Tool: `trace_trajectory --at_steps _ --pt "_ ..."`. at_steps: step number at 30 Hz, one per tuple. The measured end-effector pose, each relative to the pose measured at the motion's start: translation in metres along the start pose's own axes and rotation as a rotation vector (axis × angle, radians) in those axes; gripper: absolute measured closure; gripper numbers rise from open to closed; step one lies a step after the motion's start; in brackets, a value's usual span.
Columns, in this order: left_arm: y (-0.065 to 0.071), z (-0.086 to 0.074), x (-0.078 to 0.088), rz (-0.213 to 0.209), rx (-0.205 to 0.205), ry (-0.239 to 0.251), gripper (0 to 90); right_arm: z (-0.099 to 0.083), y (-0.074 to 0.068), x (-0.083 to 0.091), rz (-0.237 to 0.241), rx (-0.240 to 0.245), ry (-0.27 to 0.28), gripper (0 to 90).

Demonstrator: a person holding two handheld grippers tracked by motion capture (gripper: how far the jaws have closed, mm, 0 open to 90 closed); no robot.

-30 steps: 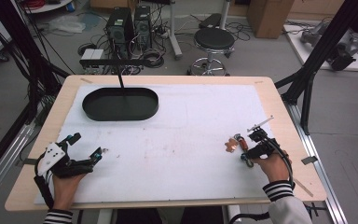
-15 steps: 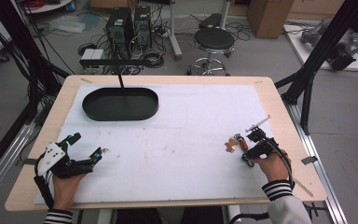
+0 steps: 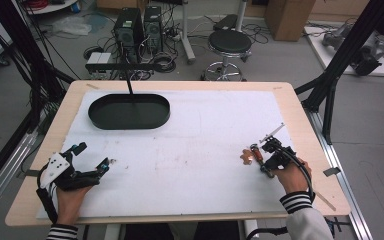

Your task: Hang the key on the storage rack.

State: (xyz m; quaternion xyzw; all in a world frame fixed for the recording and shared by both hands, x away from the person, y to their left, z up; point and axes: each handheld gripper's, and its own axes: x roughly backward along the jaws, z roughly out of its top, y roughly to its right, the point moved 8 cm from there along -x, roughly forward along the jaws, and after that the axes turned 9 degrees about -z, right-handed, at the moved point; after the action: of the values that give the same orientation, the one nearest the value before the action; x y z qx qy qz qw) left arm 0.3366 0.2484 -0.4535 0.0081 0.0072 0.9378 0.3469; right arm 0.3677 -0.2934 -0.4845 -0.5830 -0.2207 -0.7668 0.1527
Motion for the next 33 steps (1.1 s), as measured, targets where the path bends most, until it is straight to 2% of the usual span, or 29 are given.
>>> trace_trajectory --at_steps 4,7,8,9,13,14,15,16,17,18,19,22,23,24,25,26,27,28,29,31,32,33 --pt "0.000 0.000 0.000 0.001 0.000 0.001 1.7 -0.001 0.002 0.000 0.033 -0.005 0.026 79.5" --pt "0.000 0.000 0.000 0.004 -0.002 0.002 1.7 -0.002 0.003 0.001 0.031 -0.004 0.048 79.7" --pt "0.000 0.000 0.000 0.004 -0.006 0.003 1.7 -0.002 0.003 0.002 0.045 -0.009 0.059 79.7" --pt "0.000 0.000 0.001 0.006 -0.006 0.005 1.7 -0.001 0.003 0.002 0.064 -0.022 0.074 79.8" --pt "0.000 0.001 0.000 -0.004 0.001 0.008 1.7 0.005 0.002 0.010 0.117 -0.024 0.163 79.8" --pt "0.000 0.001 0.000 -0.006 0.002 0.005 1.7 0.005 0.002 0.010 0.117 -0.024 0.163 79.8" --pt "0.000 0.001 0.000 -0.006 0.006 0.003 1.7 0.008 0.001 0.015 0.135 -0.019 0.213 79.8" --pt "0.000 0.001 0.000 -0.008 0.020 0.001 1.7 0.010 0.000 0.017 0.148 -0.012 0.238 79.8" --pt "0.000 0.001 0.000 -0.008 0.020 0.001 1.7 0.010 0.000 0.017 0.148 -0.012 0.238 79.8" --pt "0.000 0.002 0.000 -0.010 0.039 0.008 1.7 0.012 -0.001 0.020 0.161 -0.010 0.269 79.9" --pt "0.000 0.004 -0.001 -0.016 0.041 0.003 1.7 0.015 -0.003 0.024 0.191 0.002 0.319 79.9" --pt "0.000 0.008 -0.001 -0.018 0.044 -0.005 1.7 0.017 -0.006 0.028 0.208 0.007 0.344 79.9" --pt "0.000 0.010 -0.001 -0.021 0.050 -0.009 1.7 0.019 -0.007 0.031 0.220 0.017 0.374 79.9" --pt "-0.001 0.013 -0.001 -0.022 0.058 -0.010 1.7 0.023 -0.010 0.038 0.261 0.020 0.433 80.0" --pt "-0.002 0.014 -0.002 -0.024 0.061 -0.012 1.7 0.024 -0.011 0.039 0.264 0.022 0.447 80.0" --pt "-0.002 0.017 -0.003 -0.036 0.063 -0.025 1.7 0.024 -0.011 0.039 0.264 0.022 0.447 80.0" --pt "0.000 0.024 -0.007 -0.074 0.062 -0.034 1.7 0.027 -0.013 0.044 0.294 0.026 0.491 80.0" --pt "0.000 0.024 -0.007 -0.074 0.062 -0.034 1.7 0.027 -0.013 0.044 0.294 0.026 0.491 80.0" --pt "0.004 0.032 -0.012 -0.117 0.053 -0.045 1.7 0.029 -0.016 0.048 0.312 0.042 0.519 80.0" --pt "0.009 0.039 -0.017 -0.155 0.024 -0.061 1.7 0.032 -0.018 0.052 0.317 0.061 0.558 80.0" --pt "0.009 0.039 -0.017 -0.155 0.024 -0.061 1.7 0.033 -0.020 0.055 0.329 0.067 0.582 80.0" --pt "0.013 0.047 -0.023 -0.181 -0.009 -0.079 1.7 0.035 -0.021 0.059 0.338 0.068 0.612 79.9"
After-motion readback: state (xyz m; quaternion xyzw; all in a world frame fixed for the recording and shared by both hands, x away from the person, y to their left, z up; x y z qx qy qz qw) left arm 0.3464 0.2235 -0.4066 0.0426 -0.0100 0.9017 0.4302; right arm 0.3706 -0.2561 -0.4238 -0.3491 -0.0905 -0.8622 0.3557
